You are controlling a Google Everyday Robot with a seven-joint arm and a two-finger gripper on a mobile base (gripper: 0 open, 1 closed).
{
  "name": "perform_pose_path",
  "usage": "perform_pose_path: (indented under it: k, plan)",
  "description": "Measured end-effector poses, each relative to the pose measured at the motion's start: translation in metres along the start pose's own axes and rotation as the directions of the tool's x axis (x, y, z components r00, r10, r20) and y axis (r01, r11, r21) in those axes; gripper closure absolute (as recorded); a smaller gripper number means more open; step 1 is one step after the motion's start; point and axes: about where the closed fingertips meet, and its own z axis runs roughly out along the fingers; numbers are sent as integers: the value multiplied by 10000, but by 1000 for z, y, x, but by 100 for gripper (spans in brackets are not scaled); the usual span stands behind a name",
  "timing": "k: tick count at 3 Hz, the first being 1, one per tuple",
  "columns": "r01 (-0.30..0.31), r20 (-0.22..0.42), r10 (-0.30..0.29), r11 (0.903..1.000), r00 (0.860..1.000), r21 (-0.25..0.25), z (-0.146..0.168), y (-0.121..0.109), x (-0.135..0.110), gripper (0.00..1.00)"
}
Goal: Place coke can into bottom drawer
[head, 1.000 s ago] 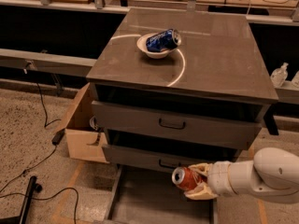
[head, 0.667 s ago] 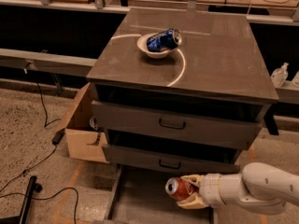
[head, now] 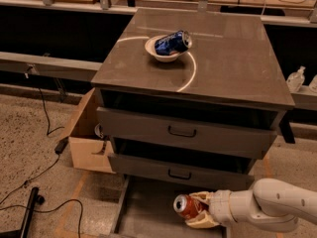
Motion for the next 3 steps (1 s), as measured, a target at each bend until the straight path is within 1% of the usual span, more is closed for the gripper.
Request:
perform_pose_path:
  k: [1,2,3]
  plan:
    - [-224,-100,228,9992,9997,340,17,-2,23,100]
    - [-658,90,652,9925,9978,1032,49,-9,66,100]
    - [-948,280,918,9860,9954,1372,80,-16,103,100]
